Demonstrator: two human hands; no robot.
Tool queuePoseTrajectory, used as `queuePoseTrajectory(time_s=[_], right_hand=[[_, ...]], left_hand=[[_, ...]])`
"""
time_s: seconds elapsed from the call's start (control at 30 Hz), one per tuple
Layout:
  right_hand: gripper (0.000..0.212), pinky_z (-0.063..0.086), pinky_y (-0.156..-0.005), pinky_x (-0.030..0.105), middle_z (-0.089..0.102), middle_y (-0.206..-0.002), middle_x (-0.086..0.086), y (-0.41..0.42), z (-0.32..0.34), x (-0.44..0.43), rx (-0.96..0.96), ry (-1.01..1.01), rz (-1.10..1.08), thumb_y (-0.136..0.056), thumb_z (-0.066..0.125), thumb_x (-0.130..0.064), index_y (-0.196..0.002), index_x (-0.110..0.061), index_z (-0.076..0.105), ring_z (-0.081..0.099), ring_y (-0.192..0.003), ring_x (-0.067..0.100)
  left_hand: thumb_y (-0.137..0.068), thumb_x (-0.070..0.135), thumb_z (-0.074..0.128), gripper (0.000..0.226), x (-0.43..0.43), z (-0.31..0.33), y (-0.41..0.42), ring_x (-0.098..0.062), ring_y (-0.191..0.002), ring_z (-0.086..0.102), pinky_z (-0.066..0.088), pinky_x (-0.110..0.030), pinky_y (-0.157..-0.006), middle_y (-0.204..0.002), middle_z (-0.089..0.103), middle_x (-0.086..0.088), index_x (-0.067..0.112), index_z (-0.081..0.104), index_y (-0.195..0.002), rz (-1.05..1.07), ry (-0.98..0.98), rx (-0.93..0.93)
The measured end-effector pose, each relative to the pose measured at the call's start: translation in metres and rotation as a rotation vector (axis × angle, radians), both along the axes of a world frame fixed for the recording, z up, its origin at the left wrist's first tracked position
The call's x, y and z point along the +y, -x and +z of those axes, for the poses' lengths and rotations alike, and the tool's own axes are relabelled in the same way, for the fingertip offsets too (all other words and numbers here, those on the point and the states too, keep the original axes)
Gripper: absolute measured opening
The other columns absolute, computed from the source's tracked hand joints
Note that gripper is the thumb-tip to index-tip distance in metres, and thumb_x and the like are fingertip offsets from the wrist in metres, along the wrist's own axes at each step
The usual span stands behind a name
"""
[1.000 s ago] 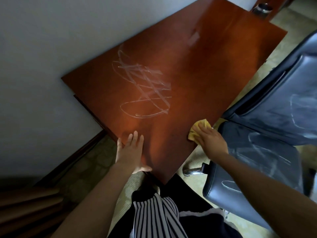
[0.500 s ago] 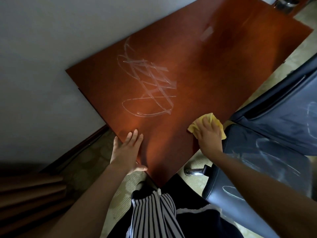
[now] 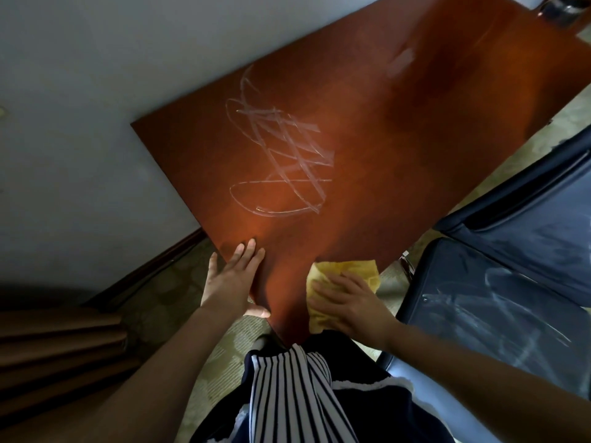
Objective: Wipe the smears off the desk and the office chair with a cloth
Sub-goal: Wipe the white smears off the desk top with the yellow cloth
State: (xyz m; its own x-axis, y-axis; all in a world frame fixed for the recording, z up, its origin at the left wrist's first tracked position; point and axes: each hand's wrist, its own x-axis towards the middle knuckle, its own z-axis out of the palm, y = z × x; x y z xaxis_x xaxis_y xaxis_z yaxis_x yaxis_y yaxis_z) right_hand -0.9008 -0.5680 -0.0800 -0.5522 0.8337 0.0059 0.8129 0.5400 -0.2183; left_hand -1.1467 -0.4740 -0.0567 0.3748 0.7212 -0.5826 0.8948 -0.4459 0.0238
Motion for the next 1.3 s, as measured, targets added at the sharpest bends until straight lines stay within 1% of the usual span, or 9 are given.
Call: queuePoseTrajectory(time_s=[0.07,0.23,0.37,0.5,0.7,0.83,1.0,1.1,1.3], right_hand=[[0.037,0.045,-0.096,0.048,0.061,-0.128,-0.007,0.004,0.001,0.006,-0.023,0.024,0.125,-0.086,0.051,-0.044,-0.117,-0.033,0.066,0.056,-0.120,0.026],[0.043,0.042,-0.103,0.044,0.055,-0.135,-0.011,0.018,-0.007,0.017,-0.105,0.030,0.327,-0.083,0.061,-0.053,-0.124,-0.040,0.060,0.051,-0.125,0.020],[0.039,0.035,-0.104,0.056,0.053,-0.136,-0.013,0.004,-0.010,0.029,-0.107,-0.010,0.352,-0.085,0.057,-0.054,-0.122,-0.043,0.060,0.048,-0.129,0.021],[0.043,0.031,-0.104,0.053,0.056,-0.134,-0.010,-0.030,-0.008,0.051,-0.077,-0.027,0.233,-0.086,0.043,-0.051,-0.123,-0.039,0.061,0.051,-0.126,0.022],[0.050,0.047,-0.088,0.043,0.056,-0.135,-0.004,-0.079,0.000,0.094,-0.115,0.034,0.059,-0.089,0.034,-0.051,-0.126,-0.030,0.061,0.052,-0.124,0.028],[0.052,0.040,-0.095,0.047,0.050,-0.141,-0.002,-0.103,0.001,0.121,-0.081,0.052,-0.110,-0.093,0.028,-0.051,-0.132,-0.028,0.055,0.042,-0.131,0.029],[0.035,0.029,-0.105,0.043,0.052,-0.139,0.000,-0.092,-0.008,0.154,0.080,0.023,-0.468,-0.094,0.056,-0.033,-0.126,-0.021,0.062,0.033,-0.135,0.027],[0.034,0.024,-0.108,0.035,0.055,-0.135,0.008,-0.060,-0.011,0.157,0.207,0.026,-0.673,-0.092,0.059,-0.031,-0.118,-0.011,0.066,0.037,-0.133,0.030],[0.034,0.029,-0.105,0.038,0.056,-0.134,0.004,0.000,-0.009,0.128,0.233,0.074,-0.537,-0.090,0.062,-0.033,-0.120,-0.018,0.066,0.039,-0.131,0.032]], left_hand=[[-0.066,0.070,0.066,0.125,0.000,0.000,0.000,-0.013,-0.144,-0.019,-0.006,-0.054,-0.115,-0.155,-0.028,0.006,0.027,-0.018,-0.149,0.009,0.006,-0.004],[-0.065,0.069,0.068,0.127,0.000,0.002,-0.003,-0.011,-0.144,-0.019,-0.006,-0.055,-0.114,-0.155,-0.029,0.008,0.028,-0.017,-0.149,0.045,0.012,0.029],[-0.065,0.066,0.070,0.126,0.000,0.004,-0.005,-0.011,-0.144,-0.019,-0.005,-0.056,-0.113,-0.155,-0.028,0.008,0.028,-0.016,-0.149,0.082,0.039,0.024],[-0.071,0.068,0.064,0.116,-0.001,0.008,-0.008,-0.011,-0.144,-0.017,-0.006,-0.058,-0.113,-0.156,-0.024,0.008,0.028,-0.011,-0.151,0.141,0.062,-0.045],[-0.079,0.065,0.057,0.106,-0.005,0.012,-0.015,-0.011,-0.145,-0.017,-0.006,-0.059,-0.113,-0.156,-0.024,0.007,0.026,-0.010,-0.151,0.203,0.079,-0.049],[-0.084,0.064,0.051,0.098,-0.005,0.010,-0.019,-0.011,-0.145,-0.016,-0.007,-0.059,-0.112,-0.157,-0.022,0.007,0.026,-0.009,-0.151,0.235,0.070,-0.056],[-0.090,0.066,0.036,0.083,-0.007,0.005,-0.021,-0.010,-0.146,-0.012,-0.008,-0.060,-0.112,-0.159,-0.017,0.008,0.028,-0.003,-0.152,0.278,0.019,-0.088],[-0.091,0.066,0.030,0.077,-0.009,0.002,-0.023,-0.008,-0.146,-0.011,-0.009,-0.060,-0.111,-0.159,-0.015,0.010,0.030,-0.002,-0.152,0.291,-0.007,-0.092],[-0.093,0.064,0.025,0.069,-0.011,-0.004,-0.026,-0.008,-0.146,-0.002,-0.015,-0.058,-0.110,-0.160,0.000,0.012,0.030,0.012,-0.151,0.342,-0.112,-0.146]])
